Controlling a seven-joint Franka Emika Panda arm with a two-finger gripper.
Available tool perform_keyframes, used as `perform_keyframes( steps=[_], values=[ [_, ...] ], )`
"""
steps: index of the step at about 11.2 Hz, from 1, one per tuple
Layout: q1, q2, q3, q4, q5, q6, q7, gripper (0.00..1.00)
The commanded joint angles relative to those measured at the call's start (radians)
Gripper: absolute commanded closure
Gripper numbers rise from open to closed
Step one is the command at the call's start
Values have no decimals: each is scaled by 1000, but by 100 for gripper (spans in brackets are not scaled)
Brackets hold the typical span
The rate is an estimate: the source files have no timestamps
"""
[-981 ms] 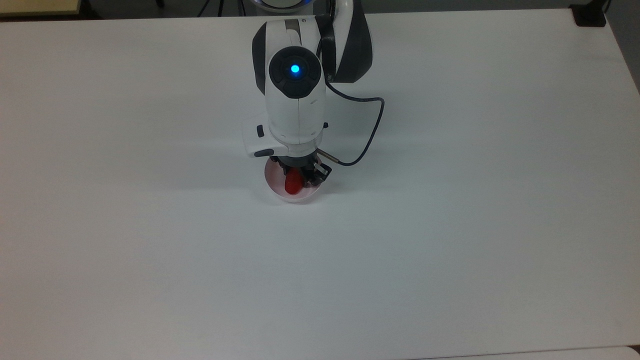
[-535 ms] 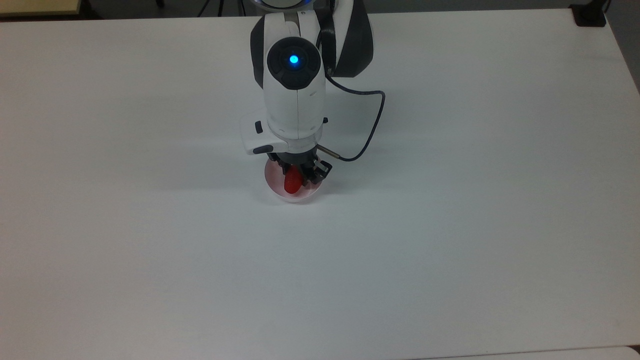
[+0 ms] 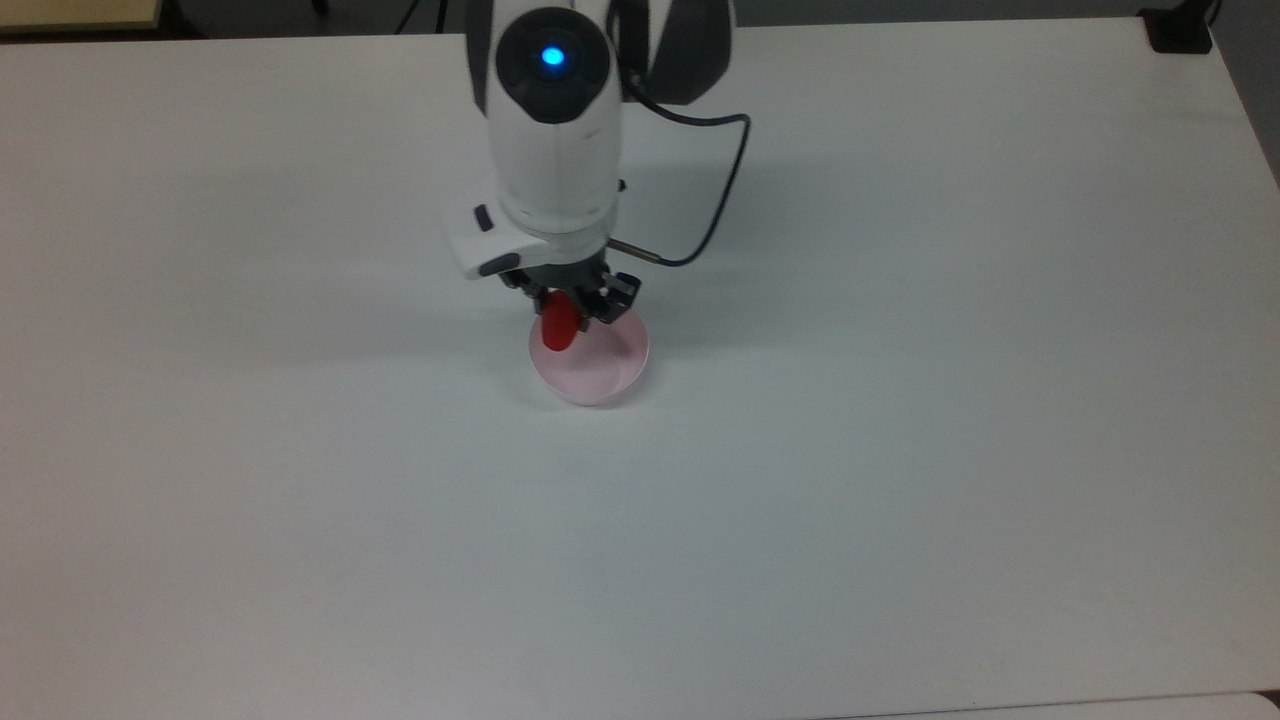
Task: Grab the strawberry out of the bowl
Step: 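Lift the strawberry out of the bowl and carry it aside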
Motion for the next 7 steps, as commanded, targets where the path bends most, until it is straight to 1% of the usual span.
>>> perform_keyframes(
  steps=[1, 2, 4, 5, 6, 7],
  values=[
    [-106, -12, -12, -11, -69, -24, -187, 55],
    [-151, -4, -12, -11, -88, -21, -242, 55],
    [-231, 3, -14, -11, -97, -5, -370, 55],
    [-260, 16, -14, -11, -117, 19, -404, 52],
    [-284, 23, -14, -11, -132, 36, -413, 27],
    [-289, 22, -14, -11, -137, 39, -419, 0]
  ],
)
